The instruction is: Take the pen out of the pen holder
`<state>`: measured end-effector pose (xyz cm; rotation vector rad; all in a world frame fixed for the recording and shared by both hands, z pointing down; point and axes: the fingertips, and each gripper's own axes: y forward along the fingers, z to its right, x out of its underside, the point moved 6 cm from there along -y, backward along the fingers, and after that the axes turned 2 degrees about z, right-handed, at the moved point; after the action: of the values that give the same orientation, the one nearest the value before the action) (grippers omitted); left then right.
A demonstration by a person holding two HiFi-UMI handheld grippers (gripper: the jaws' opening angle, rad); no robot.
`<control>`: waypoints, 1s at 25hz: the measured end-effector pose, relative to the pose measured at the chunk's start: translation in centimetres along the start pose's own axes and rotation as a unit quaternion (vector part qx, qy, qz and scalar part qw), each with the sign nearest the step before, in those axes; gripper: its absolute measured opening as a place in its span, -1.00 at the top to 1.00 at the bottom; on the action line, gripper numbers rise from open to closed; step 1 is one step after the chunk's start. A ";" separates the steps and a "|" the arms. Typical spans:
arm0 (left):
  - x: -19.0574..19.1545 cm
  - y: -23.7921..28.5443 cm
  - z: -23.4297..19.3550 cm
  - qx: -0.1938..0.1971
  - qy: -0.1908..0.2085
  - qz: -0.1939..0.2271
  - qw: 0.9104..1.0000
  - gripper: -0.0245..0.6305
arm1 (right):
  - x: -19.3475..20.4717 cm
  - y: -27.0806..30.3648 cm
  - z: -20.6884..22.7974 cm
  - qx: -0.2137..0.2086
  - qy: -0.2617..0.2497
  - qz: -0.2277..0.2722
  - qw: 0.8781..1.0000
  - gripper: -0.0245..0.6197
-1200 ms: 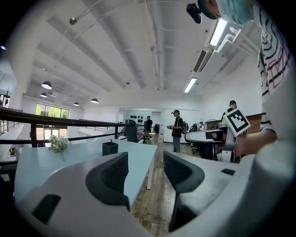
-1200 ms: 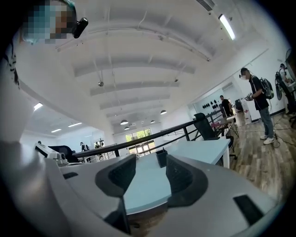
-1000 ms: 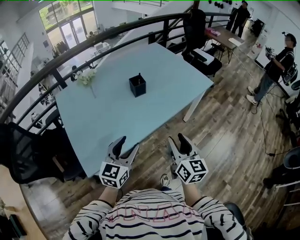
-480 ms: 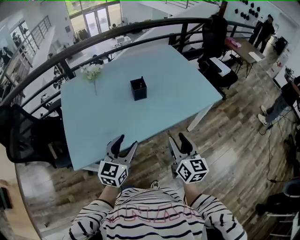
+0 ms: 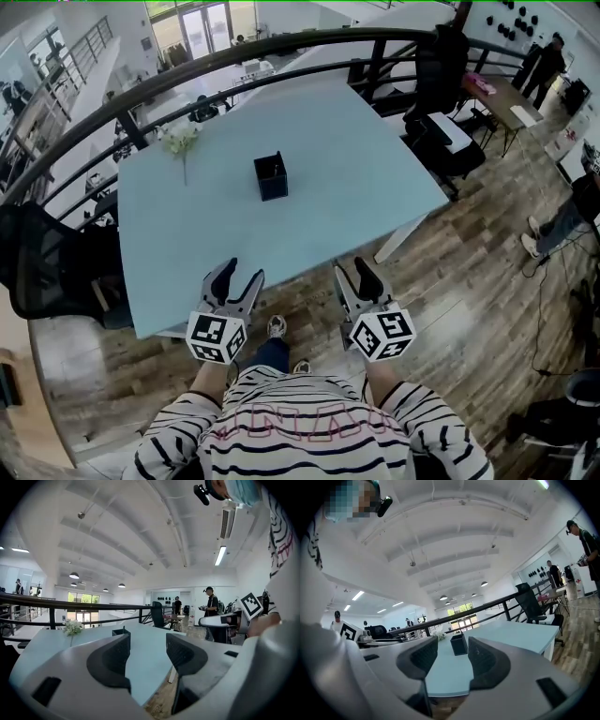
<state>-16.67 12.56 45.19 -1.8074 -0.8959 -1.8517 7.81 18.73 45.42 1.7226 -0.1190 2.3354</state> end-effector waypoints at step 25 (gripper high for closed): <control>-4.7 16.1 -13.1 0.051 0.007 0.014 0.999 0.25 | -1.5 18.0 2.6 0.017 -0.007 -0.015 1.000 0.31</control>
<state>-14.86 -8.64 43.80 -1.7360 -0.9376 -1.7669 6.34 0.54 46.15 1.7442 -0.0555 2.3174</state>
